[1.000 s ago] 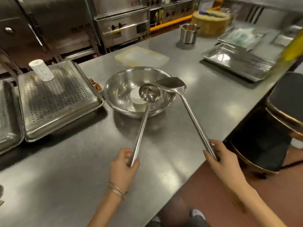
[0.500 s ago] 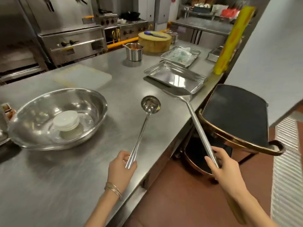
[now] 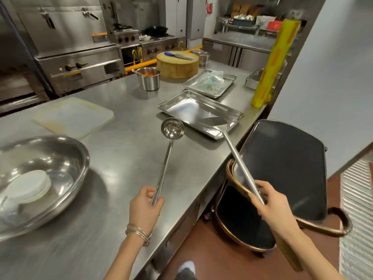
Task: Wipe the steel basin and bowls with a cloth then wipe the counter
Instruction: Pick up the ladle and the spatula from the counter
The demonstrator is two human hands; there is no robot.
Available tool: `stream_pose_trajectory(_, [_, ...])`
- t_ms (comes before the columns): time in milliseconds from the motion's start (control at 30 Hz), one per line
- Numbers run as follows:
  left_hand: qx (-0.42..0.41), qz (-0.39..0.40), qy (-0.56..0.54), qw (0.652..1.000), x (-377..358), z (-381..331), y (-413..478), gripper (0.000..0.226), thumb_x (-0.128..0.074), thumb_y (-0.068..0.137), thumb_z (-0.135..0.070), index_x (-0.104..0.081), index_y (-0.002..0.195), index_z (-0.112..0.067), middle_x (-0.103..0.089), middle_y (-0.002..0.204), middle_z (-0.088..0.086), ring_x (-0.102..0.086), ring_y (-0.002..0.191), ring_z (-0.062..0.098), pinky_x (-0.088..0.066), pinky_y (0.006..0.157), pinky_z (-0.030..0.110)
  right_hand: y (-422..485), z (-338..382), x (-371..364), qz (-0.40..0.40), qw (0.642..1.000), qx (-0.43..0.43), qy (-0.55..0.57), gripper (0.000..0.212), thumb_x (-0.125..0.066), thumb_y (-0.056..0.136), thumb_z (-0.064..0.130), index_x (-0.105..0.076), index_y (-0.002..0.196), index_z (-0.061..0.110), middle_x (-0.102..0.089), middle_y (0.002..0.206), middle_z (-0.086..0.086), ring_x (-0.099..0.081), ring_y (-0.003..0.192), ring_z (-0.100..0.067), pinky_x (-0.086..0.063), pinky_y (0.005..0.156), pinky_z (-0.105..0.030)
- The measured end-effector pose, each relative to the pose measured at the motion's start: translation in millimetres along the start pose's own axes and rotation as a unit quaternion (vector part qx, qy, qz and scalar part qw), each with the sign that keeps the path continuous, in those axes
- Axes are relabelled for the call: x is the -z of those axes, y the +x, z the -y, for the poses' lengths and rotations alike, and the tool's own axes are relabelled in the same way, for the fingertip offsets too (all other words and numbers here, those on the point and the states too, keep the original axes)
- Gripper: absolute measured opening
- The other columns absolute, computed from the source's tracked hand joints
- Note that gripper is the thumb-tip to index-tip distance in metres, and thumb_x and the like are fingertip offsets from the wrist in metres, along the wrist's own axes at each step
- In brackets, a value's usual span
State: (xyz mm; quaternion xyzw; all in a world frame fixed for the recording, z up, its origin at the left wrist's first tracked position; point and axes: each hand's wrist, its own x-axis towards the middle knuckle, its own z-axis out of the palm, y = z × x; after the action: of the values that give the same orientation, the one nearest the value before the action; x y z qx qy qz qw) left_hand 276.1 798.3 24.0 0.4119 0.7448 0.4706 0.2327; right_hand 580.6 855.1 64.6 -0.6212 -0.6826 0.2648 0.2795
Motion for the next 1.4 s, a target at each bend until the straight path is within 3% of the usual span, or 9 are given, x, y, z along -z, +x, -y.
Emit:
stream_pose_trajectory(133, [-0.007,-0.008,-0.015,1.0,-30,-19,62,0.021,-0.072,0.073,-0.006,-0.058,0.087,-0.012,-0.065,0.076,0.005,-0.06,0.058,0.03,-0.052,0.063,0.042,76,10,2,0.0,0.999,0.032,-0.02,0.032,-0.063,0.087,0.018,-0.055,0.118,0.022,-0.064,0.081,0.012,-0.061,0.065,-0.007,-0.051,0.062,-0.02])
stream_pose_trajectory(200, [-0.008,-0.005,-0.028,1.0,-43,-36,93,0.022,-0.071,0.073,-0.005,-0.055,0.079,-0.019,-0.064,0.073,0.001,-0.06,0.057,0.03,-0.052,0.061,0.041,113,19,3,0.008,0.999,0.027,-0.015,0.031,-0.061,0.088,0.018,-0.054,0.118,0.021,-0.064,0.081,0.008,-0.06,0.061,-0.008,-0.052,0.061,-0.026])
stream_pose_trajectory(367, [-0.011,-0.008,-0.04,0.999,-74,-69,163,0.031,-0.07,0.075,-0.005,-0.049,0.071,-0.027,-0.061,0.068,-0.005,-0.06,0.054,0.028,-0.051,0.059,0.038,201,32,-1,0.01,0.998,0.049,-0.028,0.033,-0.062,0.088,0.02,-0.053,0.12,0.016,-0.066,0.093,0.001,-0.058,0.06,-0.008,-0.048,0.057,-0.022])
stream_pose_trajectory(533, [0.003,-0.017,-0.043,0.999,-111,-90,217,0.034,-0.069,0.075,-0.004,-0.046,0.07,-0.029,-0.06,0.066,-0.007,-0.061,0.057,0.028,-0.052,0.064,0.039,281,31,-7,0.021,0.996,0.07,-0.058,0.034,-0.061,0.088,0.02,-0.053,0.121,0.012,-0.062,0.084,0.004,-0.059,0.07,-0.013,-0.044,0.064,-0.024])
stream_pose_trajectory(767, [0.032,-0.019,-0.036,0.999,-193,-114,293,0.022,-0.068,0.077,-0.005,-0.049,0.076,-0.016,-0.056,0.064,-0.007,-0.061,0.062,0.029,-0.052,0.069,0.038,400,8,-16,0.051,0.992,0.093,-0.063,0.031,-0.06,0.088,0.017,-0.053,0.118,0.01,-0.062,0.085,-0.003,-0.053,0.06,-0.014,-0.051,0.064,-0.037])
stream_pose_trajectory(900, [0.072,-0.037,-0.027,0.996,-242,-124,341,0.017,-0.067,0.078,-0.006,-0.051,0.081,-0.01,-0.052,0.061,-0.01,-0.053,0.06,0.016,-0.039,0.061,0.024,472,-10,-30,0.078,0.99,0.088,-0.077,0.036,-0.061,0.087,0.017,-0.053,0.121,0.008,-0.067,0.099,-0.007,-0.064,0.083,-0.026,-0.045,0.071,-0.026])
stream_pose_trajectory(1067, [0.135,-0.037,-0.031,0.99,-300,-116,391,0.018,-0.066,0.079,-0.011,-0.049,0.074,-0.014,-0.065,0.072,0.011,-0.062,0.07,0.029,-0.043,0.062,0.028,545,-30,-62,0.109,0.985,0.087,-0.101,0.032,-0.06,0.086,0.019,-0.056,0.116,0.01,-0.069,0.098,-0.008,-0.064,0.087,-0.026,-0.044,0.076,-0.031])
stream_pose_trajectory(1167, [0.161,-0.039,-0.004,0.986,-324,-104,419,0.013,-0.064,0.08,-0.012,-0.055,0.084,-0.003,-0.062,0.074,0.013,-0.057,0.071,0.027,-0.037,0.061,0.025,575,-37,-85,0.124,0.984,0.078,-0.101,0.03,-0.058,0.086,0.017,-0.056,0.115,0.01,-0.067,0.094,-0.006,-0.058,0.079,-0.018,-0.035,0.067,-0.024])
stream_pose_trajectory(1400, [0.212,-0.041,-0.001,0.976,-366,-72,466,0.017,-0.065,0.075,-0.012,-0.052,0.084,-0.005,-0.067,0.074,0.018,-0.066,0.071,0.034,-0.054,0.07,0.042,621,-50,-131,0.168,0.979,0.061,-0.098,0.032,-0.056,0.089,0.019,-0.053,0.119,0.01,-0.065,0.092,-0.005,-0.055,0.073,-0.016,-0.04,0.067,-0.025])
